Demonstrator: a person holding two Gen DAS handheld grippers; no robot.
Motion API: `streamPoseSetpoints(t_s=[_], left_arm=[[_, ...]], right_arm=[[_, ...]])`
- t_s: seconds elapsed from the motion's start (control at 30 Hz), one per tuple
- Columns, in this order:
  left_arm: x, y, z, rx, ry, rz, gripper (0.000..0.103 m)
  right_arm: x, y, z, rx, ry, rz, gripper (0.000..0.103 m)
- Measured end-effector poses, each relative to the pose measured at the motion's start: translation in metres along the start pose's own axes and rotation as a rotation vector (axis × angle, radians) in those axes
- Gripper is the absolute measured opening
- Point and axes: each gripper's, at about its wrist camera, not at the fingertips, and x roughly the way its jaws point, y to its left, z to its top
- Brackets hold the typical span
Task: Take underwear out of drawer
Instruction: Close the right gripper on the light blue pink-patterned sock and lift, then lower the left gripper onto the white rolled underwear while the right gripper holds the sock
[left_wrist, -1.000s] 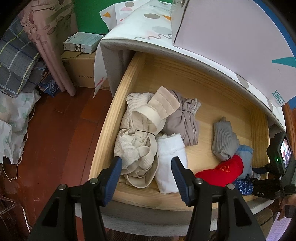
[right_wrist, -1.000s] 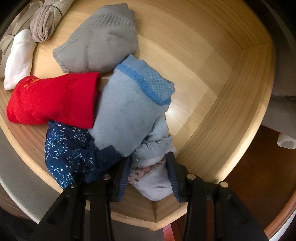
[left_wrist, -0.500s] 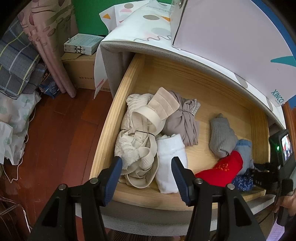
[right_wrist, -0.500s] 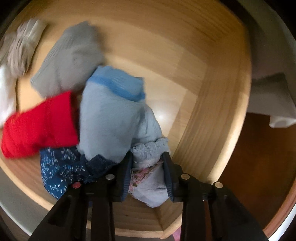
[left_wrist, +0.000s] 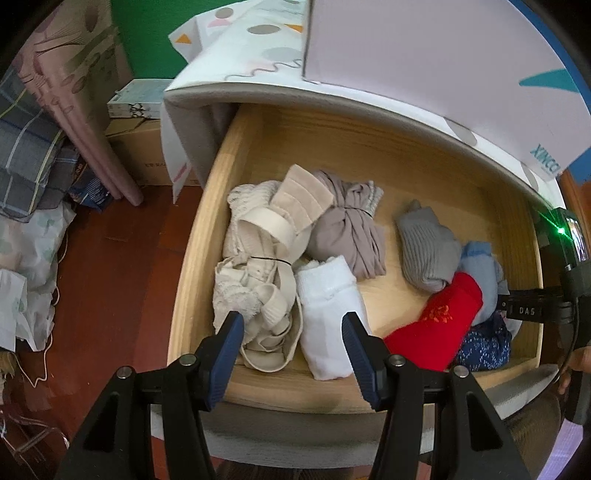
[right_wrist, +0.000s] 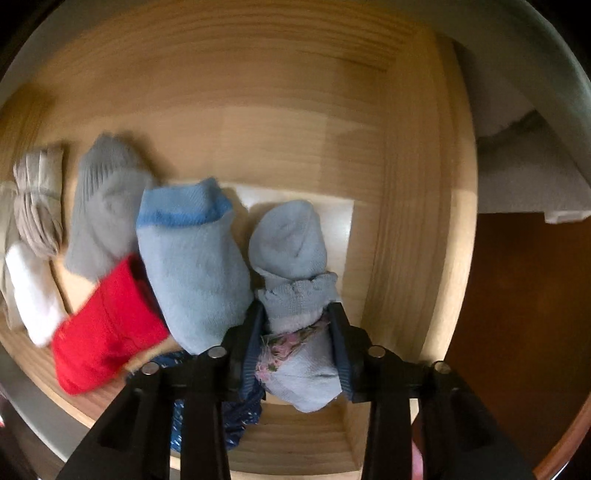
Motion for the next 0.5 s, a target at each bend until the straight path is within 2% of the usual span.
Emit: streamPoseSetpoints(t_s=[0.03,0.17,0.3,0.33,0.4,0.5], left_arm=[[0.001,-0.001,0.0,0.008,0.007,-0.005,0.057],[0.008,-0.004,0.001,0.032,0.054,-0.049,0.057],[0.014,-0.003,0.001,0.023,0.089,-0.071,0.057],[0.014,-0.004,0.002,0.027,0.095,-0.072,0.057],[0.017,-0.008,0.002,0.043,0.123,-0.062,0.057],[0.018,-0.011,0.003,0.043,0.131,-0.054,0.057]], right_arm=[[0.0,0.015,-0.01,-0.019,0.005,-0.012,0.041],[0.005,0.036,-0.03,-0.136,0.04,-0.068,0.05],[0.017,0.05,-0.04,-0.224,0.054,-0.132,0.052],[0.018,0.053,-0.042,-0.232,0.054,-0.141,0.051],[0.017,0.054,-0.042,-0.206,0.062,-0.101,0.037],[0.016,0.047,-0.047,-0.146,0.054,-0.06,0.032]])
